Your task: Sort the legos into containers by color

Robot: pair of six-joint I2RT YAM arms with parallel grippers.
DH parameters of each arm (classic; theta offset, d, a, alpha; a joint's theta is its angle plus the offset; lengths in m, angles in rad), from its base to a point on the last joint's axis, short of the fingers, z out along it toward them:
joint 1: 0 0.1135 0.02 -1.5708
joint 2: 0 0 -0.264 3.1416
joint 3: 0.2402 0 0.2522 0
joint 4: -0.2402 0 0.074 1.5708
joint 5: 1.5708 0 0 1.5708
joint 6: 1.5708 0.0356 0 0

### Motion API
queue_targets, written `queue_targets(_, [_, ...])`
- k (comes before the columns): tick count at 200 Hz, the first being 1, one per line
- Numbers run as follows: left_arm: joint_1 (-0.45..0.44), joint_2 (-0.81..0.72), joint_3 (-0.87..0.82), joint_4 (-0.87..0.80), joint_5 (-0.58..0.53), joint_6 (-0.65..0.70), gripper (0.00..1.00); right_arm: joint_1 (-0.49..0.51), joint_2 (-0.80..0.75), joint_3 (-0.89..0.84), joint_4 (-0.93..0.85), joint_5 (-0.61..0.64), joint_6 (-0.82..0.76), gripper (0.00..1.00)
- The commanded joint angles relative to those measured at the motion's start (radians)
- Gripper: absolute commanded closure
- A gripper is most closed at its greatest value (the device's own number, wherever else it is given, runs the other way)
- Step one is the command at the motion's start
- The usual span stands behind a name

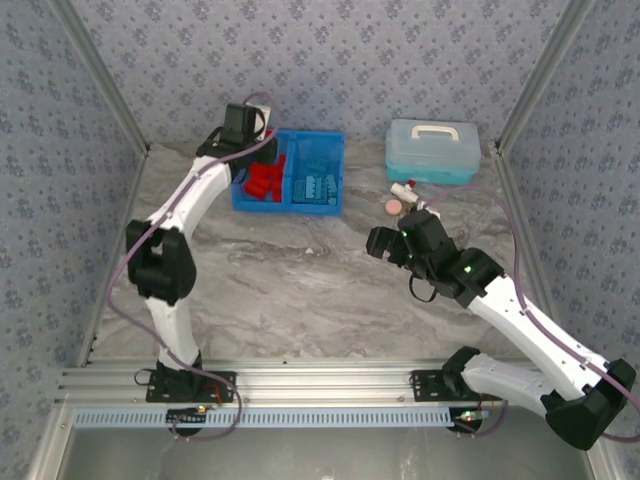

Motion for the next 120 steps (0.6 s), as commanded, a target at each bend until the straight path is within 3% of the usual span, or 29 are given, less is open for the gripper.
queue_targets(1, [0.022, 0.139, 0.180, -0.161, -0.013, -0.027, 0.65, 0.009, -0.036, -0.009, -0.024, 0.035, 0.023, 0.00])
queue_targets(30, [0.028, 0.293, 0.384, -0.251, -0.002, -0.039, 0.60, 0.011, -0.060, -0.011, -0.048, 0.053, 0.028, 0.00])
queue_targets(59, [0.027, 0.350, 0.504, -0.283, 0.013, -0.059, 0.53, 0.009, -0.072, -0.016, -0.051, 0.061, 0.030, 0.00])
queue_targets(99, [0.027, 0.266, 0.536, -0.290, 0.045, -0.081, 0.43, 0.007, -0.060, -0.023, -0.044, 0.072, 0.015, 0.00])
queue_targets(120, [0.022, 0.120, 0.417, -0.254, 0.060, -0.103, 0.42, -0.006, -0.056, -0.028, -0.051, 0.099, -0.017, 0.00])
